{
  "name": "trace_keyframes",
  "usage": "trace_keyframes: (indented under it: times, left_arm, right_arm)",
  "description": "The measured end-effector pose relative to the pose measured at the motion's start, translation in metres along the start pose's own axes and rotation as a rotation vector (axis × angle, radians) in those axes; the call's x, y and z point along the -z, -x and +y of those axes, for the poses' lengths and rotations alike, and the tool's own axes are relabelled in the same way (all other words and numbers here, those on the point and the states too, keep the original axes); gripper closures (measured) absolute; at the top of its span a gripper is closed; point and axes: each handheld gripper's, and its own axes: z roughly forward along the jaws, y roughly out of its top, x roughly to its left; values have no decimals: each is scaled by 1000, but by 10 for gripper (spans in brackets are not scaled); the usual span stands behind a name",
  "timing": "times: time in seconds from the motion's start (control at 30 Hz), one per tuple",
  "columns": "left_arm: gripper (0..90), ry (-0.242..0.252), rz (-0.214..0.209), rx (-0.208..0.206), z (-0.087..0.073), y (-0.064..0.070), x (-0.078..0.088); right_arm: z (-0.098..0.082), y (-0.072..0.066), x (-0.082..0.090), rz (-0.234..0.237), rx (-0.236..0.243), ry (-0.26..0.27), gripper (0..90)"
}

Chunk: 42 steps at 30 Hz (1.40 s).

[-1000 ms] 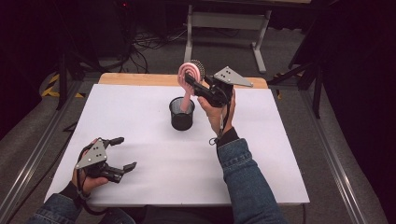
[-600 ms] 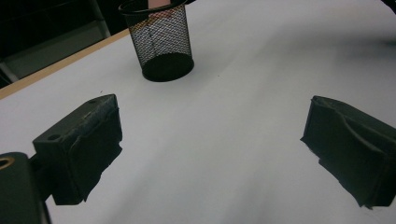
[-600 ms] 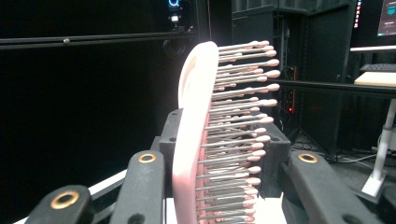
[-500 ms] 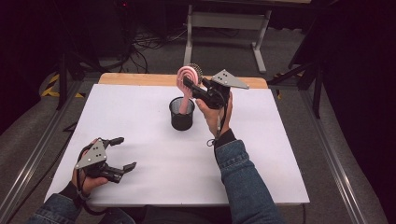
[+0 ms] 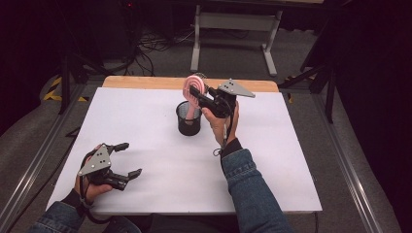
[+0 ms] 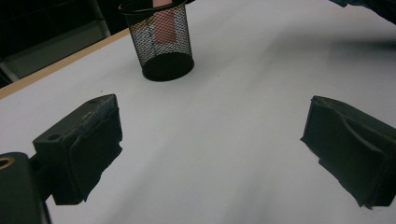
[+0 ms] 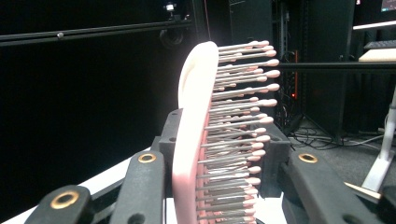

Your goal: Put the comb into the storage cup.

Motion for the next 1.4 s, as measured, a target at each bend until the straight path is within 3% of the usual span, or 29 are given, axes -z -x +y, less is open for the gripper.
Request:
trace_keyframes:
  times: [0.37,0.97,1.4]
  left_arm:
    - [53,-4,0,-2,0,0,-1]
    - [53,-5,1,-3,0,1,-2]
    - [54,-8,1,-9,0,1,-3]
  right_arm:
    - [-18,0,-2,5,-26,-25,631]
    - [-31,4,5,7,-51,-12,626]
    - [-37,12,10,-31,-61,-29,606]
